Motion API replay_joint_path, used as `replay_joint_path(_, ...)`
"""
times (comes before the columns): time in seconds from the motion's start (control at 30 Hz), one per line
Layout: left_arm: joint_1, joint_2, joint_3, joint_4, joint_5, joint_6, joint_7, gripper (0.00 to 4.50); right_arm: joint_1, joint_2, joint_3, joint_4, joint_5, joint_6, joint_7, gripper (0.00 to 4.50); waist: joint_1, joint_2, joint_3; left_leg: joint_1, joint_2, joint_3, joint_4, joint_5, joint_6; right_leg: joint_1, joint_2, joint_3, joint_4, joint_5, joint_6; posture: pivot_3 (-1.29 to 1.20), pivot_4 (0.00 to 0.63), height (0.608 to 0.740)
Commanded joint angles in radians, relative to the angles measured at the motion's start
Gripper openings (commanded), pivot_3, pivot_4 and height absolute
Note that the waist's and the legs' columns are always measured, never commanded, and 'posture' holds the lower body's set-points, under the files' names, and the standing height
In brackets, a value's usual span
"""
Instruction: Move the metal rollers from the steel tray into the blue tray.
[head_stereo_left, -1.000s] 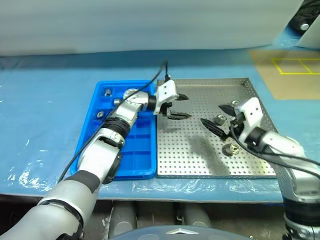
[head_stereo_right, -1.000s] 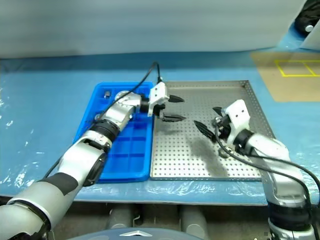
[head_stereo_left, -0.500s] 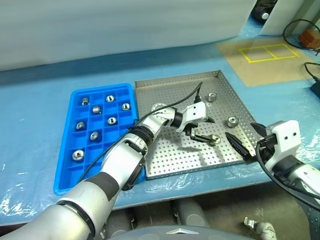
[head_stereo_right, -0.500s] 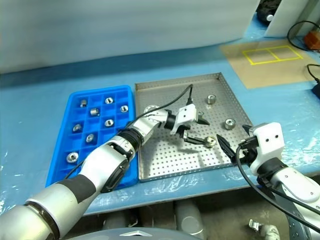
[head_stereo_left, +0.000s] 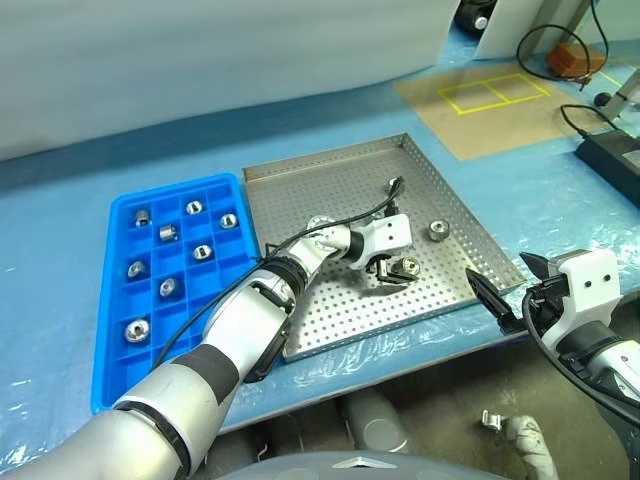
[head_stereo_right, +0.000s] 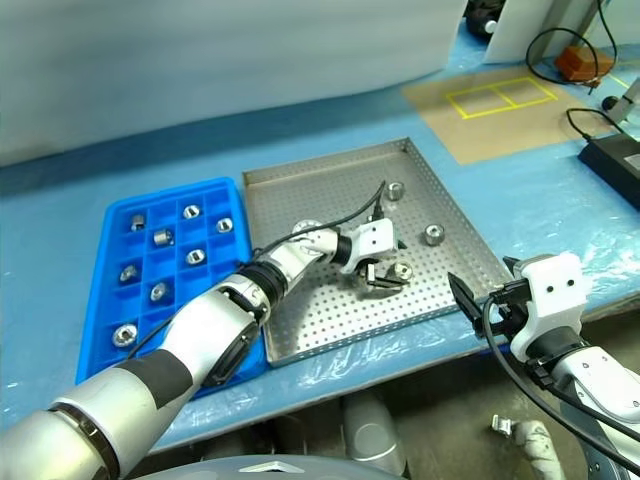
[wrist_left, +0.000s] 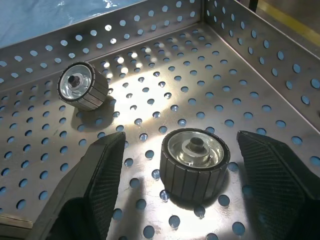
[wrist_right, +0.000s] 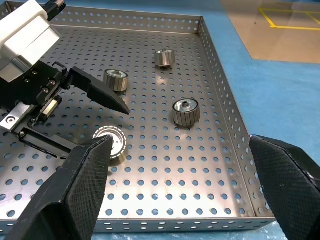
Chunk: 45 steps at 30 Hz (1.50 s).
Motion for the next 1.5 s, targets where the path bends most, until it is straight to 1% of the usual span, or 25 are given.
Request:
replay_joint_path(0.03, 0.045, -0.126, -0.016, -0.007, 0.014, -0.003, -0.014, 3.75, 0.0, -0.013, -0.015, -0.033, 0.001, -0.018, -0.011, 4.5, -0.011, 0.0, 0.0, 0.0, -0.001, 0.0, 0.0, 0.0, 0.001, 0.0, -0.001, 0.0, 0.0, 0.0, 0.001, -0.86, 0.15, 0.74)
replay_joint_path(0.23, 0.056, -0.131, -0.017, -0.005, 0.012, 0.012, -0.039, 3.75, -0.005, -0.016, -0.003, -0.033, -0.001, -0.017, -0.02, 4.5, -0.038, 0.0, 0.0, -0.002, -0.008, 0.0, 0.0, -0.002, 0.006, 0.0, -0.009, -0.002, -0.001, 0.001, 0.004, -0.86, 0.15, 0.74)
replay_joint_path(0.33, 0.061, -0.127, -0.02, -0.004, 0.014, 0.017, -0.053, 3.18, -0.011, -0.019, 0.003, -0.032, 0.002, -0.015, -0.025, 4.5, -0.047, 0.0, 0.0, -0.002, -0.01, 0.0, 0.001, -0.004, 0.01, 0.002, -0.012, -0.003, -0.004, 0.001, 0.005, -0.86, 0.15, 0.74)
replay_joint_path(0.43, 0.068, -0.119, -0.046, -0.005, 0.044, 0.003, -0.031, 2.19, -0.015, -0.02, 0.009, -0.03, 0.003, -0.016, -0.028, 4.5, -0.059, 0.001, 0.0, -0.003, -0.011, -0.001, 0.001, -0.005, 0.014, 0.006, -0.013, -0.004, -0.011, 0.004, 0.008, -0.86, 0.15, 0.74)
replay_joint_path(0.5, 0.071, -0.119, -0.049, -0.004, 0.046, 0.006, -0.022, 2.19, -0.015, -0.02, 0.014, -0.031, 0.003, -0.016, -0.029, 4.5, -0.066, 0.001, 0.0, -0.003, -0.012, -0.001, 0.001, -0.007, 0.016, 0.01, -0.015, -0.006, -0.015, 0.005, 0.007, -0.86, 0.15, 0.74)
replay_joint_path(0.6, 0.074, -0.116, -0.045, -0.005, 0.039, -0.003, -0.036, 1.75, -0.017, -0.02, 0.017, -0.031, 0.003, -0.016, -0.029, 4.5, -0.071, 0.001, 0.0, -0.003, -0.013, -0.001, 0.001, -0.008, 0.018, 0.012, -0.015, -0.007, -0.018, 0.005, 0.007, -0.86, 0.15, 0.74)
replay_joint_path(0.63, 0.074, -0.114, -0.045, -0.004, 0.039, -0.001, -0.041, 1.73, -0.018, -0.02, 0.018, -0.03, 0.003, -0.016, -0.03, 4.5, -0.071, 0.001, 0.0, -0.003, -0.013, -0.001, 0.001, -0.008, 0.019, 0.013, -0.016, -0.008, -0.018, 0.005, 0.007, -0.86, 0.15, 0.74)
replay_joint_path(0.73, 0.069, -0.11, -0.052, 0.0, 0.056, 0.009, 0.024, 1.73, -0.024, -0.023, 0.018, -0.027, 0.005, -0.014, -0.03, 4.5, -0.071, 0.001, 0.0, -0.003, -0.013, -0.001, 0.001, -0.008, 0.019, 0.014, -0.016, -0.009, -0.018, 0.005, 0.007, -0.85, 0.15, 0.74)
replay_joint_path(0.9, 0.052, -0.099, -0.026, -0.004, 0.034, 0.008, 0.032, 1.73, -0.039, -0.028, 0.032, -0.018, 0.002, -0.012, -0.031, 4.5, -0.073, 0.001, 0.0, -0.001, -0.013, -0.002, 0.002, -0.008, 0.018, 0.016, -0.016, -0.01, -0.018, 0.005, 0.008, -0.83, 0.15, 0.74)
replay_joint_path(1.0, 0.015, -0.083, 0.042, -0.025, -0.03, 0.006, 0.045, 1.73, -0.056, -0.033, 0.049, -0.001, -0.001, -0.019, -0.026, 4.5, -0.076, 0.001, 0.0, -0.002, -0.014, -0.002, 0.002, -0.008, 0.018, 0.015, -0.016, -0.01, -0.018, 0.005, 0.008, -0.82, 0.15, 0.74)
replay_joint_path(1.2, -0.018, -0.014, 0.149, -0.1, -0.151, 0.008, -0.12, 1.73, -0.111, -0.048, 0.099, 0.048, -0.007, -0.037, -0.015, 4.5, -0.077, 0.001, 0.0, -0.003, -0.015, -0.003, 0.001, -0.008, 0.019, 0.015, -0.018, -0.012, -0.019, 0.005, 0.008, -0.77, 0.15, 0.74)
replay_joint_path(1.27, -0.015, 0.012, 0.167, -0.134, -0.181, 0.018, -0.182, 1.73, -0.133, -0.054, 0.117, 0.069, -0.009, -0.045, -0.009, 4.5, -0.076, 0.001, 0.0, -0.003, -0.015, -0.003, 0.001, -0.008, 0.019, 0.015, -0.018, -0.012, -0.019, 0.005, 0.007, -0.75, 0.15, 0.74)
replay_joint_path(1.37, 0.023, 0.08, 0.156, -0.216, -0.188, -0.007, -0.261, 1.73, -0.189, -0.069, 0.166, 0.123, -0.019, -0.067, 0.011, 4.5, -0.071, 0.001, 0.0, -0.003, -0.015, -0.004, 0.001, -0.008, 0.019, 0.015, -0.019, -0.013, -0.019, 0.005, 0.007, -0.7, 0.15, 0.74)
replay_joint_path(1.5, 0.09, 0.201, 0.146, -0.355, -0.193, 0.006, -0.324, 1.73, -0.294, -0.085, 0.246, 0.221, -0.034, -0.109, 0.047, 4.5, -0.067, 0.001, 0.0, -0.001, -0.014, -0.004, 0.001, -0.008, 0.019, 0.016, -0.018, -0.013, -0.017, 0.005, 0.007, -0.58, 0.15, 0.74)
